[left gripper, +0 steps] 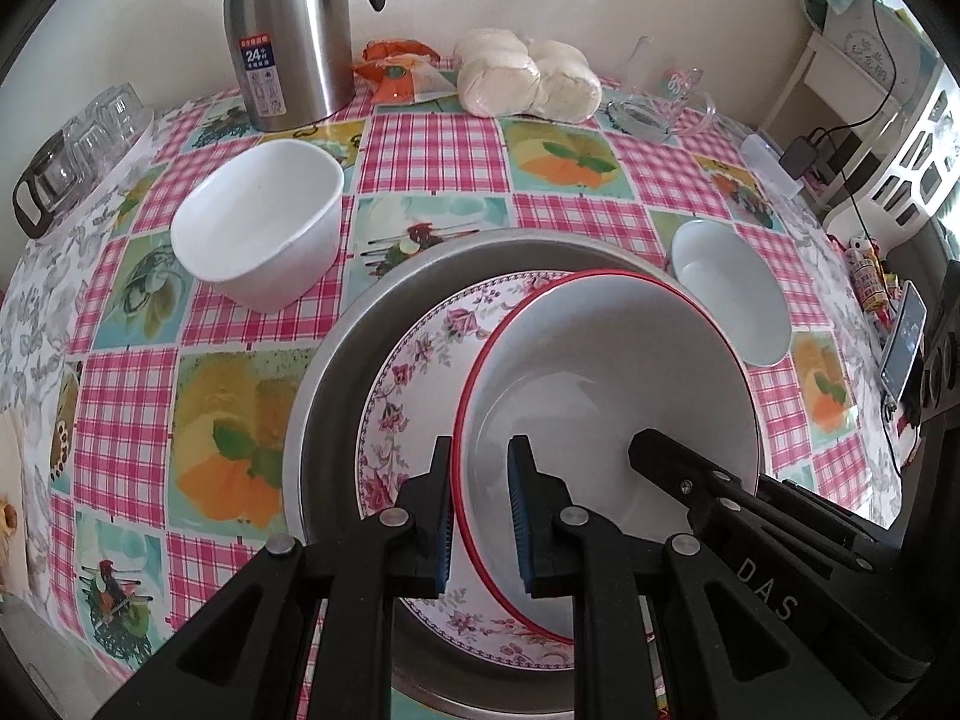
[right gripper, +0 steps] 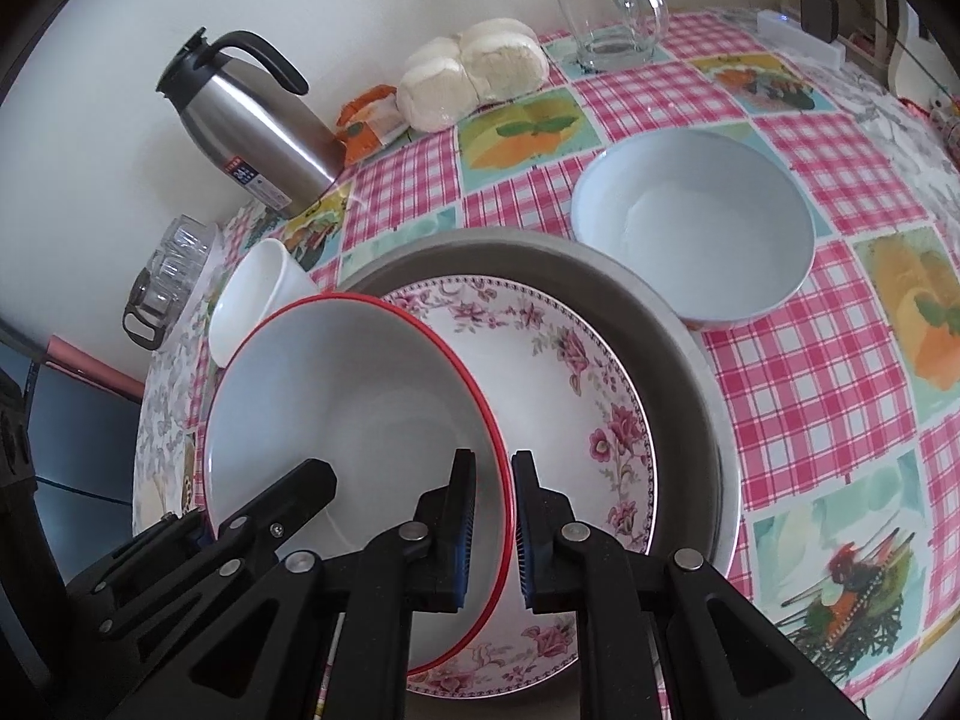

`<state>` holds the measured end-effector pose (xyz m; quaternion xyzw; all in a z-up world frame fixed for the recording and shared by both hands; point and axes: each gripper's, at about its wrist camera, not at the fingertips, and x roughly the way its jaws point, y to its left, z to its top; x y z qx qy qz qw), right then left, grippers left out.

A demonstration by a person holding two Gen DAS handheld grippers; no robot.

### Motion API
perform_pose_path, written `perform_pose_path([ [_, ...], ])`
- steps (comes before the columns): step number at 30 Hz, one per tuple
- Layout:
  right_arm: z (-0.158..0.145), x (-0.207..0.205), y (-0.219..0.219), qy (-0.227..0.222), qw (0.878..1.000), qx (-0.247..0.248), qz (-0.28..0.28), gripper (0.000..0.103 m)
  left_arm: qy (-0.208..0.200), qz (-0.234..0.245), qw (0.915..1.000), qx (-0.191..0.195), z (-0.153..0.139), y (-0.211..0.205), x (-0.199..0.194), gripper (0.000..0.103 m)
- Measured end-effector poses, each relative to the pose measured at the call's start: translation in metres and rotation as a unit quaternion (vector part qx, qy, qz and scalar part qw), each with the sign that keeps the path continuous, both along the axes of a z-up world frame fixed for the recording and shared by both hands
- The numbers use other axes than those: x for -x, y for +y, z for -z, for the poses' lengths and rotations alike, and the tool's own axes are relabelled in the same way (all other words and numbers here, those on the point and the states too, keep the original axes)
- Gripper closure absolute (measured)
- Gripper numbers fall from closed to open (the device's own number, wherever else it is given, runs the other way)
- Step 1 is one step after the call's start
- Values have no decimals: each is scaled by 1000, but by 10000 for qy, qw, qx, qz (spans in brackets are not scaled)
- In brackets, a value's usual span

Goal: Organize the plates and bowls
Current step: 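Lower the red-rimmed bowl onto the pink-rimmed plate in the tray, then open both grippers to release the bowl rim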

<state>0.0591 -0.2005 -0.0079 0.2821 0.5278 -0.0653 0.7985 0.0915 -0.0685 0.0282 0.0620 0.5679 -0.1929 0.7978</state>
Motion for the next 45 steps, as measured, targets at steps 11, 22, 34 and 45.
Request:
perform_pose_path([
  [11, 4, -5, 0, -4, 10000, 55, -54, 86, 97, -89, 9999, -4, 9, 0, -4, 86],
  [22, 6, -4, 0, -5, 10000, -68, -49, 82, 105, -164, 9998, 64, 8, 3, -5, 86],
  [34, -13, 1, -3, -90, 9997, 229, 22, 60, -164, -200, 9995, 168, -12, 9, -2, 86],
  [45, -51, 9, -4, -608, 9959, 650, 156, 44, -654, -438, 9963, 350, -46, 22, 3, 59],
])
